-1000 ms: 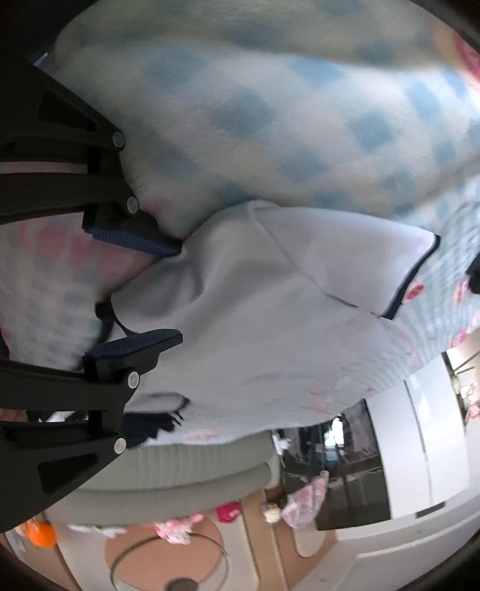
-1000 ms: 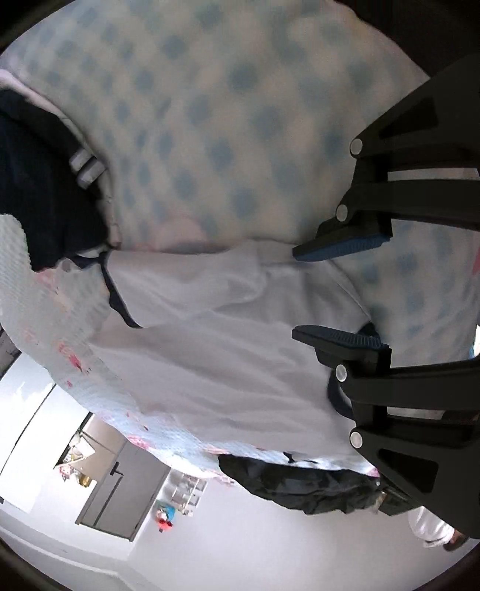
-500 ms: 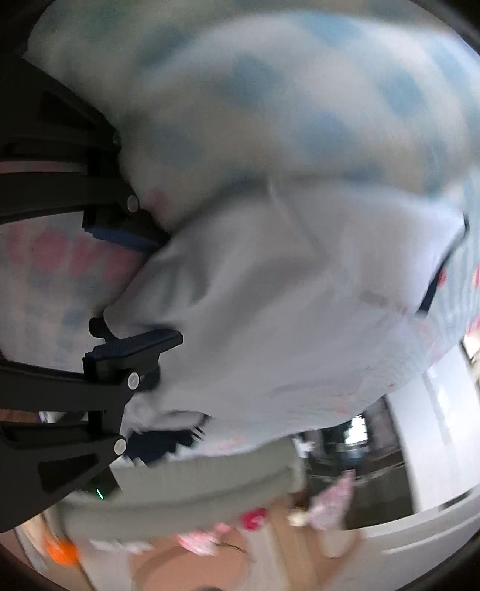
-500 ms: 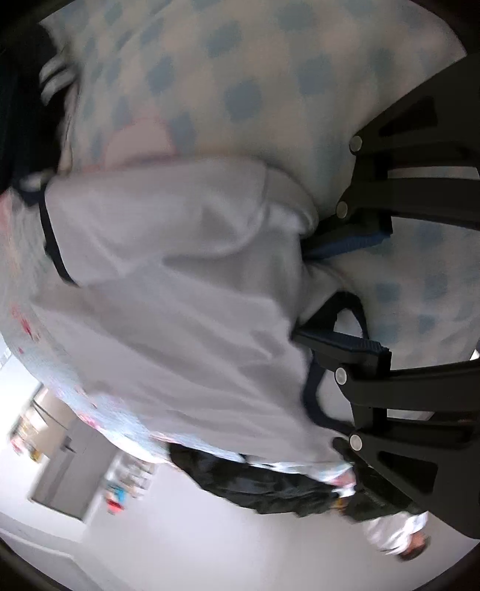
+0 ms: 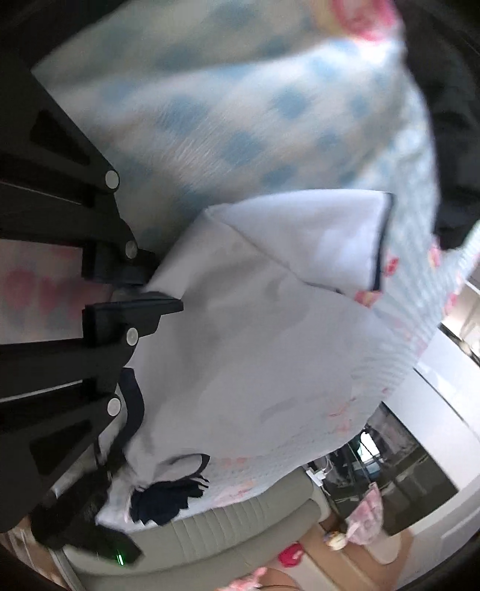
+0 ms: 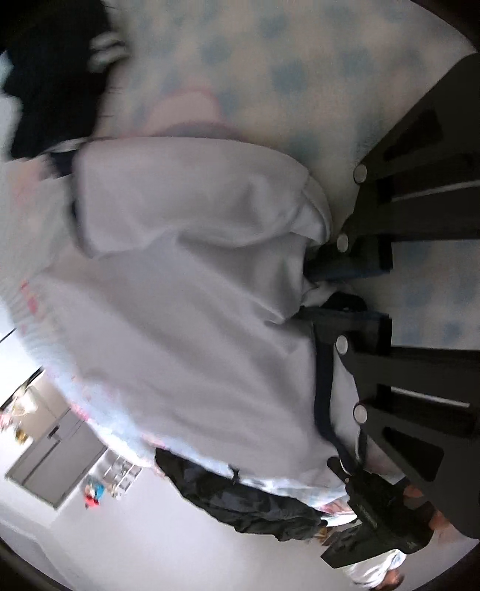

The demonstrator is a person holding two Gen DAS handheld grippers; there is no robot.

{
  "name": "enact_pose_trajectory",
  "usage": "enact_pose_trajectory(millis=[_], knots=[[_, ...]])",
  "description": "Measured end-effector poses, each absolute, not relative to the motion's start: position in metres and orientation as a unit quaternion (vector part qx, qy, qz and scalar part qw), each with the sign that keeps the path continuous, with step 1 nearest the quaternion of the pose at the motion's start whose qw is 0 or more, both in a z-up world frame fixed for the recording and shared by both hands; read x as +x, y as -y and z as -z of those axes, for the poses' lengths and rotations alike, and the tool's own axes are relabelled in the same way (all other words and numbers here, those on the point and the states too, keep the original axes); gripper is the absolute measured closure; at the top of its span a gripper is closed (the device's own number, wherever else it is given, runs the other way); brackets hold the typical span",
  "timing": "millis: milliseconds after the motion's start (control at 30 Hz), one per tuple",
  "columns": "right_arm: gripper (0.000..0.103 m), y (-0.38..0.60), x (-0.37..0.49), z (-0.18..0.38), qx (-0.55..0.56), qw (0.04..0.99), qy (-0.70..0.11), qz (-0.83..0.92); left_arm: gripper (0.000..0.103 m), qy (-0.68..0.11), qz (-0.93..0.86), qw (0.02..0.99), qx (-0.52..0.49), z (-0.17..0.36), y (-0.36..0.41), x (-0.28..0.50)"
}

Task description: Fold clothes

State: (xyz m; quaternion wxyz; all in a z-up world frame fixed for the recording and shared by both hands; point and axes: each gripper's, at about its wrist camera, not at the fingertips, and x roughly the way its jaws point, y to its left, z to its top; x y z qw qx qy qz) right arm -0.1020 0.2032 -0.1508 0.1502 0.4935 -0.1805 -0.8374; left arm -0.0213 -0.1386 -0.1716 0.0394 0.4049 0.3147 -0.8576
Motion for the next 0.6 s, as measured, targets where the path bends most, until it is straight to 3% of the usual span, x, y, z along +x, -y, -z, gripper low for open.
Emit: enact_pose_trajectory(millis=[133,267,400,467,567,600], knots=[[0.094,-0.196,-0.086,0.105,0.449,0.169,0.143,0.866,0.097,-0.299,0.869,0.01,0.394,0.145,0.138,-0.006],[0.094,-0.204,-0.064,0.078,0.425,0.191,0.154,0.872,0.097,-0.278,0.876,-0.006,0.395,0.126,0.131,0.009],[0.094,-0.222,-0.029,0.098,0.46,0.207,0.153,0.85,0.093,-0.255,0.851,0.025,0.459,0.144,0.122,0.008],[0.093,-0.22,-0.026,0.131,0.513,0.199,0.139,0.823,0.092,-0.303,0.822,0.023,0.482,0.159,0.132,0.012],[0.09,-0.226,-0.017,0.152,0.54,0.206,0.169,0.798,0.083,-0.334,0.818,0.026,0.468,0.151,0.142,0.029],[0.09,-0.23,-0.015,0.149,0.535,0.208,0.174,0.8,0.074,-0.329,0.825,0.031,0.458,0.143,0.143,0.035]])
